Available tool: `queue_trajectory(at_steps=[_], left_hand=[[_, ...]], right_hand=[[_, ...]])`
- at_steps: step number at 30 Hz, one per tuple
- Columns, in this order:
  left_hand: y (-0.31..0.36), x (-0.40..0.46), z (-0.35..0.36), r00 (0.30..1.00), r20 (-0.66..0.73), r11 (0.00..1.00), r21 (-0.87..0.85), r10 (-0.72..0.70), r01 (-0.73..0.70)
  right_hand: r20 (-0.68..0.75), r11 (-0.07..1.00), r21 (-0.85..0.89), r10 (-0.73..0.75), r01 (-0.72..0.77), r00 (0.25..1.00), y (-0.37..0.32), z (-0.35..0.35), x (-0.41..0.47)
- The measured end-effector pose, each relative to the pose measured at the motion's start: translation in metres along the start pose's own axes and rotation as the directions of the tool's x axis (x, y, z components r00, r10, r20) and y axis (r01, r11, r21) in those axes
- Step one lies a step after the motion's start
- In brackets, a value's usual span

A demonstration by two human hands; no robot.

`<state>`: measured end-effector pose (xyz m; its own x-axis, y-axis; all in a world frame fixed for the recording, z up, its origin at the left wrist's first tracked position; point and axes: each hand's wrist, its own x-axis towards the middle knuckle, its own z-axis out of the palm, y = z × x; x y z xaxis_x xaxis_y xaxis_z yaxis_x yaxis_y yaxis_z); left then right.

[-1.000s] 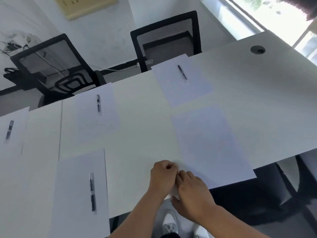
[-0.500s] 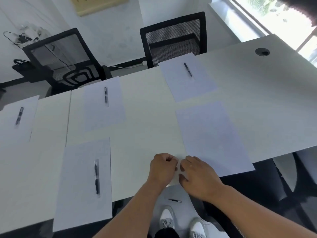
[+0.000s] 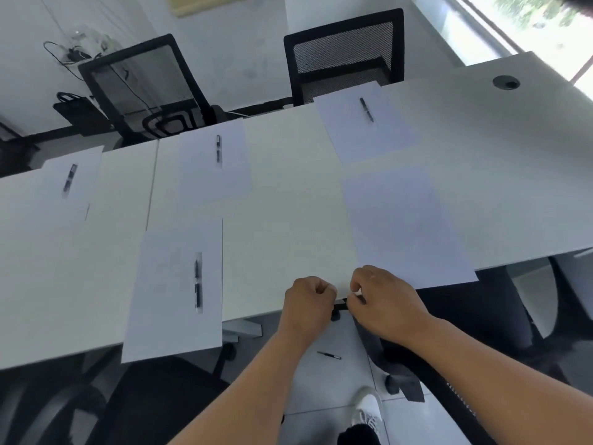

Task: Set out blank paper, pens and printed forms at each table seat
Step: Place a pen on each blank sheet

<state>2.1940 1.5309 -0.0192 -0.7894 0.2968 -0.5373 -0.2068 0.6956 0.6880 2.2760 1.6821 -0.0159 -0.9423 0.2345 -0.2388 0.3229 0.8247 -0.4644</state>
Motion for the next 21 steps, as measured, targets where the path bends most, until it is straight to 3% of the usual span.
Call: queue_trajectory(at_steps=[8, 12, 21], left_hand=[[-0.046, -0.026, -0.008, 0.999, -0.008, 0.998, 0.035, 0.047, -0.047], [-0.082, -0.032, -0.006, 0.996, -0.018, 0.992, 0.092, 0.084, -0.082], [-0.173, -0.01, 0.037, 0.992, -0.092, 0.993, 0.069, -0.084, 0.091]], right_hand=[[0.031, 0.999, 0.008, 0.044, -0.044, 0.999, -0.027, 0.032, -0.029], [0.115, 0.995, -0.07, 0.075, -0.067, 0.991, -0.042, 0.059, -0.032], [0.29, 0.97, -0.123, 0.236, -0.208, 0.928, -0.032, 0.18, -0.034]])
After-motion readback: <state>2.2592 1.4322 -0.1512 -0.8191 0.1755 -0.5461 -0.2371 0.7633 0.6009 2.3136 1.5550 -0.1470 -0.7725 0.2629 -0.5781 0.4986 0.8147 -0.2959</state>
